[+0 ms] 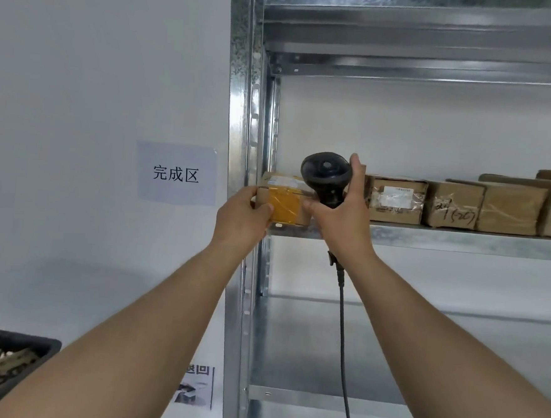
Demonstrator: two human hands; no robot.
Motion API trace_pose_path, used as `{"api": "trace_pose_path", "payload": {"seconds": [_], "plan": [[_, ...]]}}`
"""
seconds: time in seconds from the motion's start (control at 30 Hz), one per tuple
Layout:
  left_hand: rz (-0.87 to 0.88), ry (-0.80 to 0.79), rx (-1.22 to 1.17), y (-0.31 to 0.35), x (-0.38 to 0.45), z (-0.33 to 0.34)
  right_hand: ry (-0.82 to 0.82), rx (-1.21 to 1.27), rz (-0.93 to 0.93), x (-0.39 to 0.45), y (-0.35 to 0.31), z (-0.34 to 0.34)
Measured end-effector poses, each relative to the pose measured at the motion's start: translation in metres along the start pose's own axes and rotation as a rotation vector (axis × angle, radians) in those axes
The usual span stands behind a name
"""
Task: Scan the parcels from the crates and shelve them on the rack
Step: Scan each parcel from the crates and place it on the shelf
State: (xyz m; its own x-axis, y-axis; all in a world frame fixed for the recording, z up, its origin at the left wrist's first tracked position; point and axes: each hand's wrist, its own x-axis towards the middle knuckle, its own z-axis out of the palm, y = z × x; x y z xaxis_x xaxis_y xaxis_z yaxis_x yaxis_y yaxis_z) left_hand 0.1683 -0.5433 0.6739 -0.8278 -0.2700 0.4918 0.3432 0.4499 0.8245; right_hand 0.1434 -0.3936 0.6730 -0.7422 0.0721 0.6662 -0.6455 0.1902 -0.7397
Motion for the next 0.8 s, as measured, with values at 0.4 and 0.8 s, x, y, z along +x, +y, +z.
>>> {"api": "trace_pose_path", "payload": {"seconds": [0.4,0.8], "plan": [[-0.017,-0.023,0.172,-0.02,0.035,0.028,-0.086,-0.219,0.034,0.037,0.025,-0.001],[0.116,0.051,0.616,-0.026,0.055,0.048,-0.135,-0.402,-0.004,0.051,0.042,-0.002]]}}
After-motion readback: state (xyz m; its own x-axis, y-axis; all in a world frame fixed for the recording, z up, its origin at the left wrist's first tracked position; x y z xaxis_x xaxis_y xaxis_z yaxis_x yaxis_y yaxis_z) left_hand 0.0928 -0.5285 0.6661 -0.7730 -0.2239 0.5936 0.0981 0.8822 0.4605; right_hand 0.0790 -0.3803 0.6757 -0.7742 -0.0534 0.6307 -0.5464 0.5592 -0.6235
